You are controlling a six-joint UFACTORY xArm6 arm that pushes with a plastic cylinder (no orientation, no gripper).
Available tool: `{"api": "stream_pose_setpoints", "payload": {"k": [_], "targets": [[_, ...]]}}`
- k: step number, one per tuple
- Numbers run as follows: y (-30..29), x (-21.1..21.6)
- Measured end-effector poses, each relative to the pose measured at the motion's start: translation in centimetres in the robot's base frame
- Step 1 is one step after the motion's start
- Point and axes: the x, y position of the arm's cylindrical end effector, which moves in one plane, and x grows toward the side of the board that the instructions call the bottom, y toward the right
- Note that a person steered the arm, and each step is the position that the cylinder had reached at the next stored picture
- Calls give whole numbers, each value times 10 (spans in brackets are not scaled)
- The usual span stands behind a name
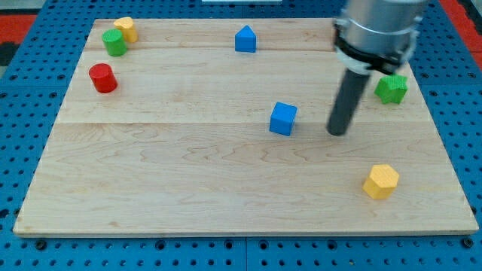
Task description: Move the blue cube towards bottom center of the board
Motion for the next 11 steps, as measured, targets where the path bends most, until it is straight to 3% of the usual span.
{"api": "stream_pose_setpoints", "payload": {"k": [3,7,10,11], "targets": [[-45,-35],[-167,2],[-133,63],[-147,-2]]}}
